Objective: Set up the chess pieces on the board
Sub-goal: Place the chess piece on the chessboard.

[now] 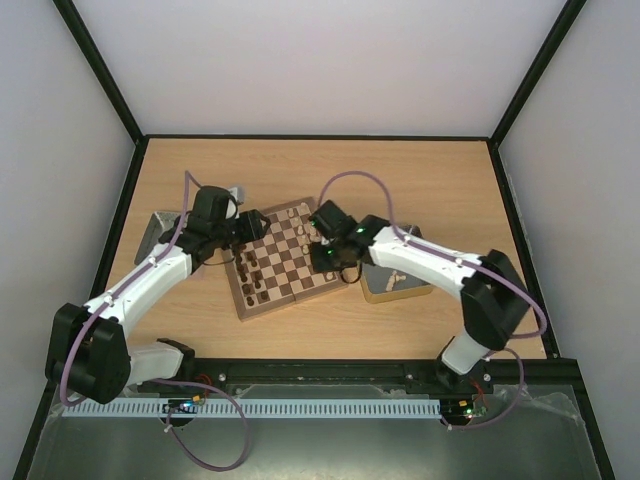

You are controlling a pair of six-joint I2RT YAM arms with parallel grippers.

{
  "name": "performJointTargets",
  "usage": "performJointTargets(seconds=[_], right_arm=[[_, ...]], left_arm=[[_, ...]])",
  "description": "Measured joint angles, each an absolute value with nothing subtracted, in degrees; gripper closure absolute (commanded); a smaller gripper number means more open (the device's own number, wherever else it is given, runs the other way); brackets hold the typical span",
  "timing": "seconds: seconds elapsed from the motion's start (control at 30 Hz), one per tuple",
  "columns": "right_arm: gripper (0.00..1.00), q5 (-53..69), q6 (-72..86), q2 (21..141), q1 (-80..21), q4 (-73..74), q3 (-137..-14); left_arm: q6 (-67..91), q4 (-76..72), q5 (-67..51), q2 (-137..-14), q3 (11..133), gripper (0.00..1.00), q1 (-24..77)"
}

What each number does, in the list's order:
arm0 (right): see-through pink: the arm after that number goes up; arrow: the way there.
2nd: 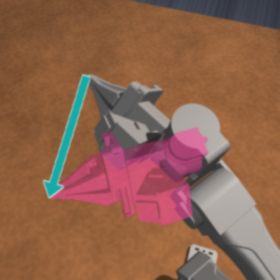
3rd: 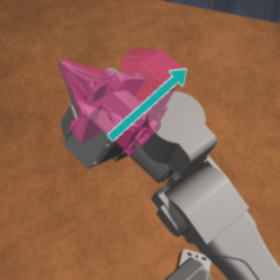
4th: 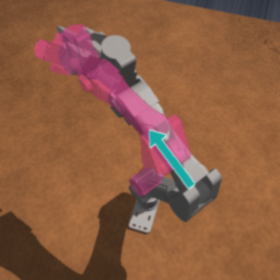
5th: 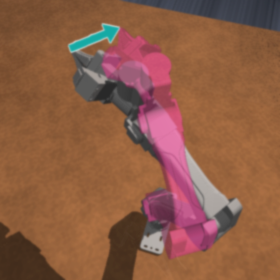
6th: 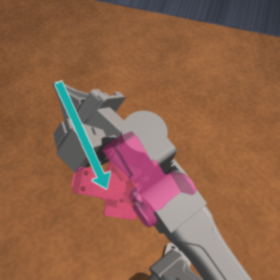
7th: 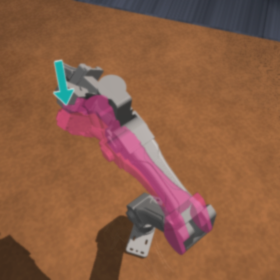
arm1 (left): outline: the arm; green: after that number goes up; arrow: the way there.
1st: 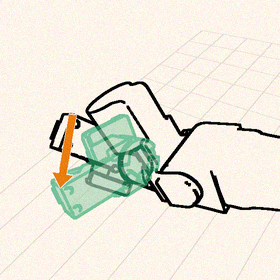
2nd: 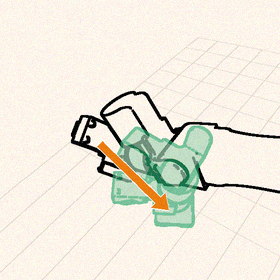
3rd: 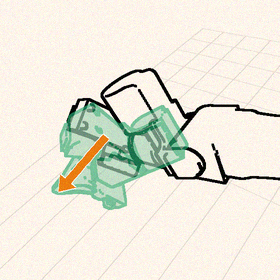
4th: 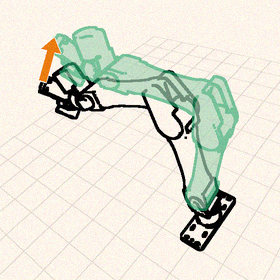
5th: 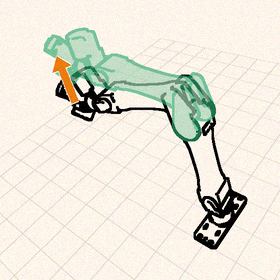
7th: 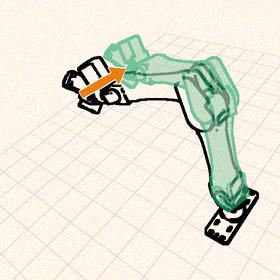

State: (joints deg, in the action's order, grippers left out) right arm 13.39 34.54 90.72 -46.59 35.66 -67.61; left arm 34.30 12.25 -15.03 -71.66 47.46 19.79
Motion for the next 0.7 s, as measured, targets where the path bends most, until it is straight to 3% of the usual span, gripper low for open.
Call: performJointTargets(seconds=[0.4, 0.7], right_arm=[[0.87, 11.4, 33.8, 106.3, -55.1, 39.9, -77.4], [0.81, 10.5, 32.8, 108.5, -55.5, 42.0, -80.5]], left_arm=[[34.2, 12.2, -14.3, -71.7, 46.0, 0.42, 19.6], [34.0, 12.3, -13.9, -71.7, 45.2, 0.42, 19.4]])
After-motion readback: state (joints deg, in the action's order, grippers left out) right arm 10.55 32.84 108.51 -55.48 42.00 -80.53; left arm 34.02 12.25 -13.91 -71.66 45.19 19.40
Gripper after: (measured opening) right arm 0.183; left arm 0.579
